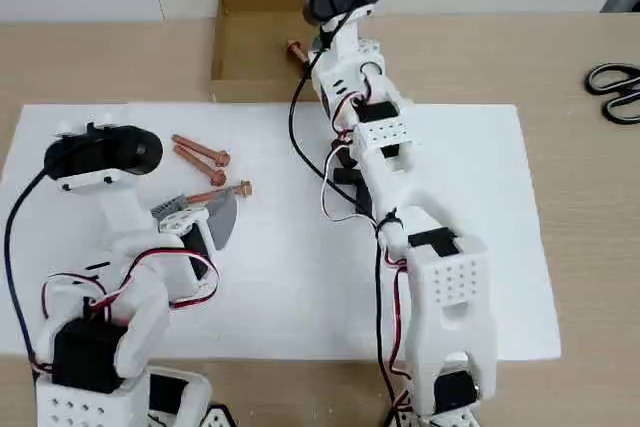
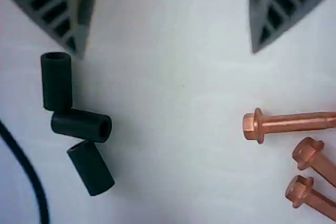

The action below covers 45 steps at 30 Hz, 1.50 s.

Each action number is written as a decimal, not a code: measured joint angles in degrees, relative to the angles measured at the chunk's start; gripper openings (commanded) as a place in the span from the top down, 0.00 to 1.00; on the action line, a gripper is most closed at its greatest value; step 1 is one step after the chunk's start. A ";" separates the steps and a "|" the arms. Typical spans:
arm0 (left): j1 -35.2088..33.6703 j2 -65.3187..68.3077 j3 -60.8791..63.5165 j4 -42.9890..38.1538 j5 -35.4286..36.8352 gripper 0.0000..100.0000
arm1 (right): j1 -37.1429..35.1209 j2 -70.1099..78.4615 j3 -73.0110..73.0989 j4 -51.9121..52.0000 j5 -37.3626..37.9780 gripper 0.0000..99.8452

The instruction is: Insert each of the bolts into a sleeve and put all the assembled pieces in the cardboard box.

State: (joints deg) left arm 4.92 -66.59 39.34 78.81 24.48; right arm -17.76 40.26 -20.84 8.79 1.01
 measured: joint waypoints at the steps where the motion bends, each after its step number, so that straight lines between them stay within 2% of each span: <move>1: 0.00 0.00 0.00 0.00 0.00 0.81 | 0.00 1.05 -1.05 0.00 0.00 0.99; 14: 0.00 0.00 0.00 0.00 0.00 0.81 | 0.26 6.15 -2.55 0.00 0.35 0.99; 22: 0.00 0.00 0.00 0.00 0.00 0.81 | 0.09 6.15 -2.55 -0.18 0.53 0.76; 35: 0.00 0.00 0.00 1.41 0.00 0.81 | 0.09 5.10 -3.25 0.09 0.53 0.76; 45: 0.00 0.00 0.00 1.49 0.00 0.81 | 2.11 -9.93 -3.69 13.89 0.53 0.76</move>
State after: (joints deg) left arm 4.92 -66.59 39.34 80.31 24.48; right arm -15.65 30.33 -24.53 22.68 1.54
